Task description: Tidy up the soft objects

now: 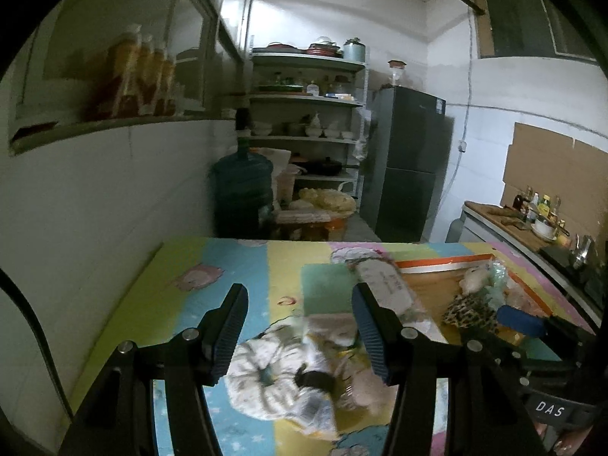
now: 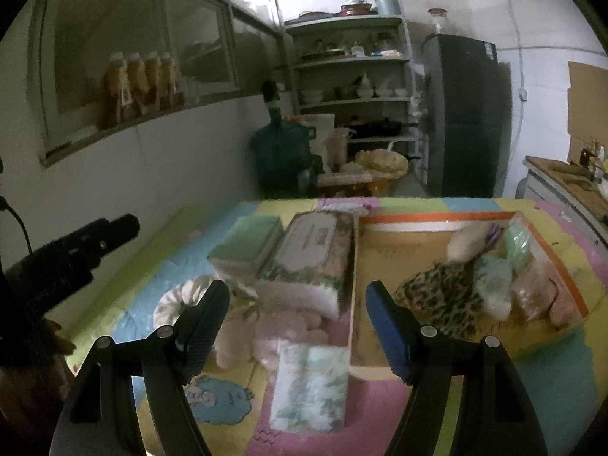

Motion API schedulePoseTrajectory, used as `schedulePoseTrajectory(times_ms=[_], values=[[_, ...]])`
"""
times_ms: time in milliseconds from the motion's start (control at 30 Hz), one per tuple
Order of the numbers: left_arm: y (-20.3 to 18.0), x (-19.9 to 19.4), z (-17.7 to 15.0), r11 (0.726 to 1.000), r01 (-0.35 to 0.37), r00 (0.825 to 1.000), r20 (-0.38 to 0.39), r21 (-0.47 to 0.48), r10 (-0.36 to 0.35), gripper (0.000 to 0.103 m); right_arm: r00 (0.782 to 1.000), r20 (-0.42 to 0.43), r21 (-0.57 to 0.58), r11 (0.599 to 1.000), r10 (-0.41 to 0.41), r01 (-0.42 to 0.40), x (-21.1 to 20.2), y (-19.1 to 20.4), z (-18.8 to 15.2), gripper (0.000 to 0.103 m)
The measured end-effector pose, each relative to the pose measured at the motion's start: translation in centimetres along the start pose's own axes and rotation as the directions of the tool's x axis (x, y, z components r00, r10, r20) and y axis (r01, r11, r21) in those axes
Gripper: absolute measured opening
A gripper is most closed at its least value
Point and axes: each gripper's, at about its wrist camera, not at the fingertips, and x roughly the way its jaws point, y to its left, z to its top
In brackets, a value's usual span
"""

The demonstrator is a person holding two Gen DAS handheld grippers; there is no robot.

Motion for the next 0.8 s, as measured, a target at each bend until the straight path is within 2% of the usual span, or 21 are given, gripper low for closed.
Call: schedulePoseTrajectory(times_ms=[300,567,800], values=[[4.8,0.3,-2.7,0.997,0.004,0.999,-0.034,-0.072,-0.006,0.057,0.997,-0.061,-0.051,0.998,0.038,-0.041,1.8,2.8,-2.6,0.075],[7.2,0.8,-4.3,0.992,0.036,0.998,-0.049,-0.123,-0.043,0.057,0.989,-0.104,-0.018,0.995,-0.102,0.101,2.2,1.9,-5.9,0.075],[7.3,1.0,-5.3,0.99,0.076,0.995,-0.047,-0.119,-0.082,0.057,0.98,-0.158,0.03,0.991,-0.124,0.13,3.9,0.4,-6.8,0.075]])
